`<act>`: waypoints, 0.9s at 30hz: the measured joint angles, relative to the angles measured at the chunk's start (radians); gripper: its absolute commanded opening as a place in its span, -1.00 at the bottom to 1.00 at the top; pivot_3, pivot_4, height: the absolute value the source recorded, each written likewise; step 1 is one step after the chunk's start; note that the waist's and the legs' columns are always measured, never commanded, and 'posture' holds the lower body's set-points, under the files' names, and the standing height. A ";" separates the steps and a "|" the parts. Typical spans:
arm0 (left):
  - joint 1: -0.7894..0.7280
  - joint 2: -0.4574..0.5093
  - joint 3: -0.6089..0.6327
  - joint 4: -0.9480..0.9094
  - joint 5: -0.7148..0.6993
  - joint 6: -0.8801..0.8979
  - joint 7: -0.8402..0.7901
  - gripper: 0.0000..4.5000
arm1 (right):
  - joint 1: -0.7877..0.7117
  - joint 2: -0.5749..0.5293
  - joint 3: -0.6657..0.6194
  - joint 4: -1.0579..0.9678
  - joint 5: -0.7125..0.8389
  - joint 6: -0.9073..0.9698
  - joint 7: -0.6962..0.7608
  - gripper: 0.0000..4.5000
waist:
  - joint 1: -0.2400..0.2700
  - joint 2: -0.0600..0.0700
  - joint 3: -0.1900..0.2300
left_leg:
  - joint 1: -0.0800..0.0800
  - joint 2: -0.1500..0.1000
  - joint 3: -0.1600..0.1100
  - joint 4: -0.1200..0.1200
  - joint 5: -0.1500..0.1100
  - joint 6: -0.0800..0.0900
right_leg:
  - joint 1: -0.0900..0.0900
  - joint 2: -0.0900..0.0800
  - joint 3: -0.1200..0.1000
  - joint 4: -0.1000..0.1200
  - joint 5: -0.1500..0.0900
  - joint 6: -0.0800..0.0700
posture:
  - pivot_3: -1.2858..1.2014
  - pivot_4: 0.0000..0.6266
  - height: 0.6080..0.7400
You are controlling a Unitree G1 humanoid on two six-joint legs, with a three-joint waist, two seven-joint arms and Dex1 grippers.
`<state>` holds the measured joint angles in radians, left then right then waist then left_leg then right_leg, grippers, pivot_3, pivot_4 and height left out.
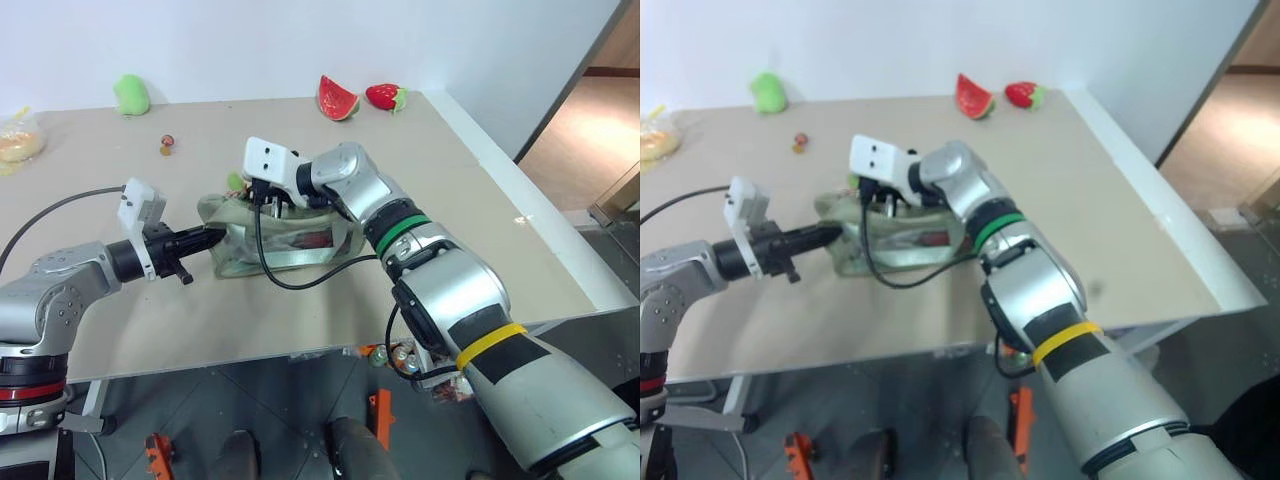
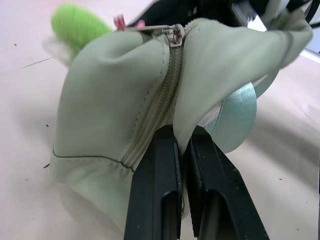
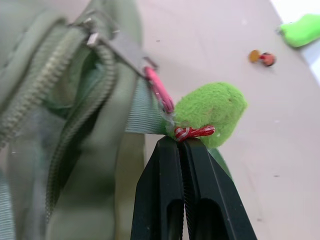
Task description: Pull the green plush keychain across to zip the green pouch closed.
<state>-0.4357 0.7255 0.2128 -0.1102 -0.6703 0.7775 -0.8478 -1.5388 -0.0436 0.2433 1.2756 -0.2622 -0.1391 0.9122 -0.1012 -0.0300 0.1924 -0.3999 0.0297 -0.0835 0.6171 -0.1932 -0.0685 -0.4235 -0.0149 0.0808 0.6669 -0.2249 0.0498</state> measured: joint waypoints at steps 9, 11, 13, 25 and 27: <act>-0.028 -0.005 -0.014 0.023 0.013 -0.017 -0.004 -1.00 | -0.084 -0.057 -0.045 0.005 0.031 0.009 0.004 -1.00 | 0.003 0.000 0.000 | -0.001 0.000 -0.001 0.000 0.000 0.000 | 0.000 0.000 0.000 -0.001 0.000 0.000 | 0.03 -0.52 1.00; -0.037 -0.006 -0.019 0.028 0.015 -0.018 -0.005 -1.00 | -0.084 -0.063 -0.045 0.006 0.032 0.010 0.008 -1.00 | 0.004 0.000 0.000 | -0.001 -0.001 -0.001 0.000 0.000 0.000 | 0.000 -0.001 0.000 -0.001 0.000 0.000 | 0.03 -0.52 1.00; -0.042 -0.007 -0.021 0.037 0.018 -0.019 -0.008 -1.00 | -0.084 -0.069 -0.045 0.006 0.032 0.010 0.018 -1.00 | 0.004 0.000 0.000 | -0.002 -0.001 -0.001 0.000 0.000 0.000 | 0.000 -0.001 0.000 -0.001 0.000 0.001 | 0.03 -0.52 1.00; -0.059 -0.013 -0.029 0.047 0.033 -0.021 -0.023 -1.00 | -0.083 -0.127 -0.030 0.001 0.028 -0.023 0.117 -1.00 | 0.008 0.000 0.000 | -0.002 -0.001 -0.001 0.000 0.000 0.000 | 0.000 -0.001 -0.001 -0.001 -0.001 0.001 | 0.03 -0.52 1.00; -0.063 -0.016 -0.031 0.050 0.034 -0.022 -0.024 -1.00 | -0.083 -0.138 -0.023 -0.003 0.026 -0.031 0.133 -1.00 | 0.010 0.000 0.000 | -0.002 -0.001 -0.001 0.000 0.000 0.000 | 0.000 -0.001 -0.001 -0.001 -0.001 0.001 | 0.03 -0.52 1.00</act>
<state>-0.4985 0.7091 0.1821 -0.0601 -0.6365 0.7556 -0.8722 -1.6216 -0.1812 0.2208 1.2726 -0.2364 -0.1699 1.0453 -0.0913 -0.0301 0.1924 -0.4017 0.0283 -0.0843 0.6173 -0.1932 -0.0686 -0.4235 -0.0164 0.0799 0.6660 -0.2255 0.0508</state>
